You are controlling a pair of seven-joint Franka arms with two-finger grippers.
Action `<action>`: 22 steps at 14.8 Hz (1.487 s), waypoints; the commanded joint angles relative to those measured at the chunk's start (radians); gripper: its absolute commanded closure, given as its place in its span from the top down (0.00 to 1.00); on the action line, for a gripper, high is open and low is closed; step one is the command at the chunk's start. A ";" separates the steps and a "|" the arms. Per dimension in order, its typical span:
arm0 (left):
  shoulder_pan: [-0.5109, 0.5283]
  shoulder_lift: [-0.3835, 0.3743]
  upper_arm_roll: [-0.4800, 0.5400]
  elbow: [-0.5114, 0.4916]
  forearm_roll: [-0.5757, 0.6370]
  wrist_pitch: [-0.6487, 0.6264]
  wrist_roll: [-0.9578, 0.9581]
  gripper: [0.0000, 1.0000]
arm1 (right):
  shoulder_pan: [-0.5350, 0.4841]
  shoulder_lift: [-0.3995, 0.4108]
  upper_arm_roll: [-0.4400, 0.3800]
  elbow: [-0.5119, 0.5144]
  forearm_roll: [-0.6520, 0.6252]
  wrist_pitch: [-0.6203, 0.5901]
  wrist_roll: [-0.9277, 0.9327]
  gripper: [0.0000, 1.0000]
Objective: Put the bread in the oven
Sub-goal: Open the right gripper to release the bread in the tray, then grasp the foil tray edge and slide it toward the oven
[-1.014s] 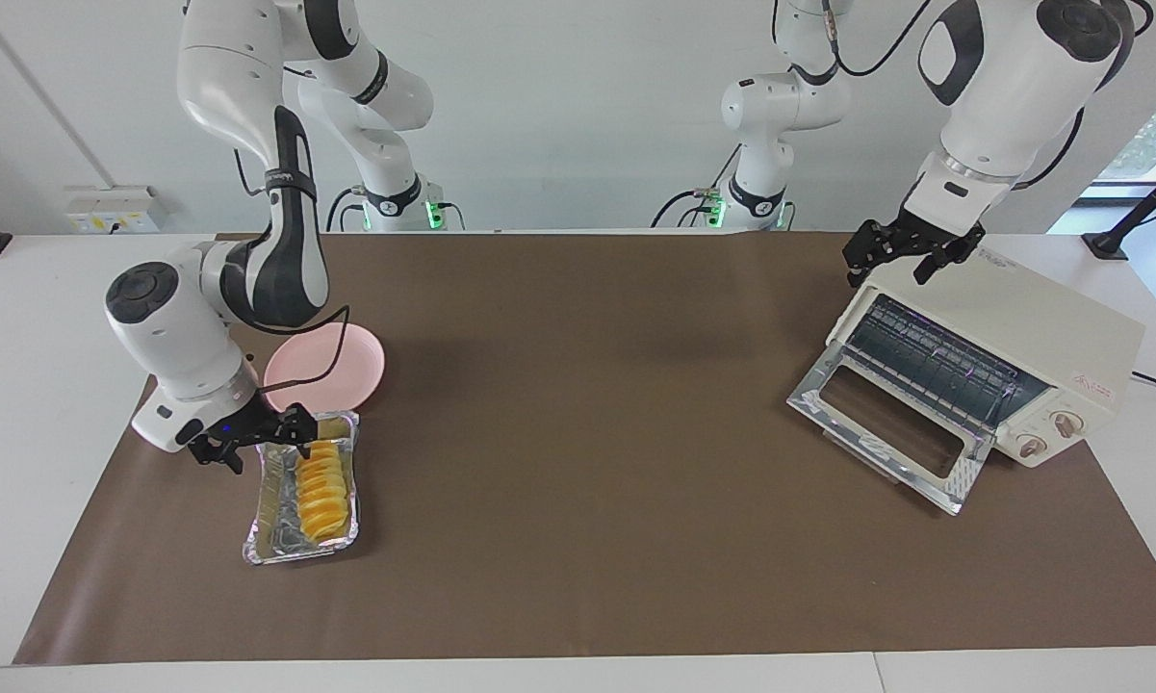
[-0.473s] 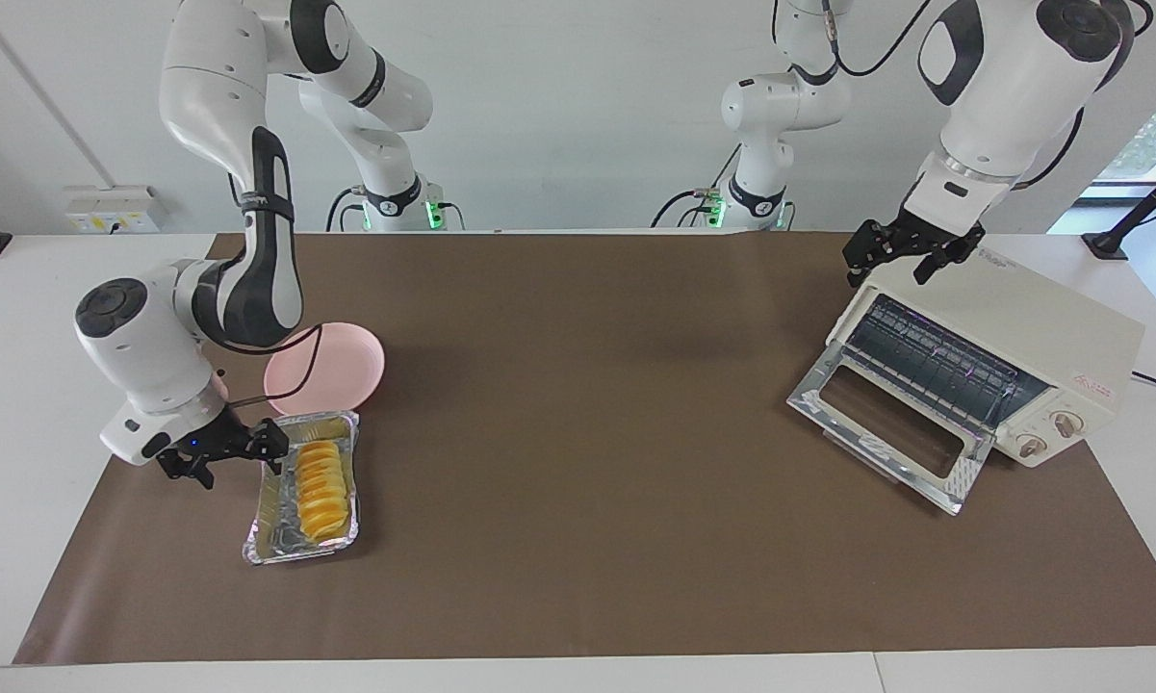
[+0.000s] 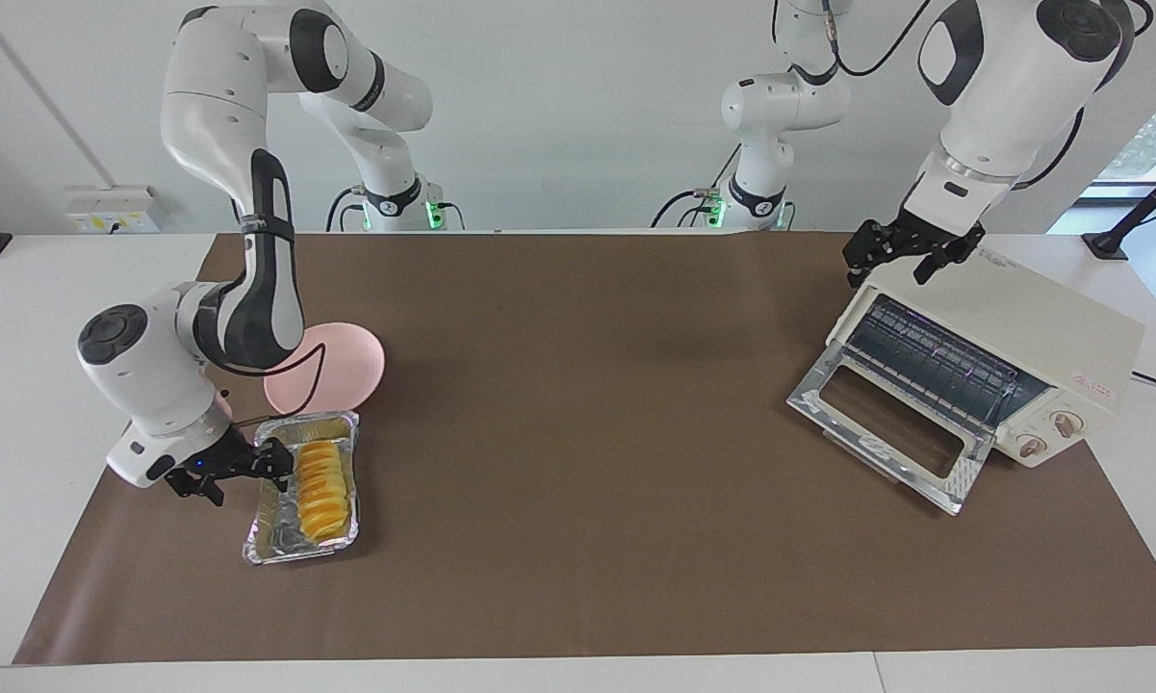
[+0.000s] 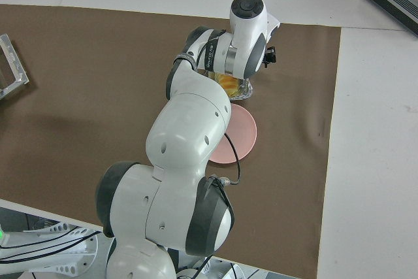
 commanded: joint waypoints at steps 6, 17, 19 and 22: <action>0.012 -0.023 -0.004 -0.025 -0.017 0.005 0.007 1.00 | -0.006 -0.002 0.004 -0.059 0.022 0.039 -0.016 0.36; 0.012 -0.023 -0.004 -0.025 -0.017 0.005 0.009 1.00 | 0.012 -0.030 0.010 -0.010 0.013 -0.060 -0.018 0.00; 0.012 -0.023 -0.004 -0.025 -0.017 0.005 0.007 1.00 | 0.046 -0.031 0.010 0.038 0.026 -0.123 -0.005 0.00; 0.012 -0.023 -0.004 -0.025 -0.017 0.005 0.007 1.00 | 0.093 -0.053 0.036 0.049 0.028 -0.123 0.066 0.00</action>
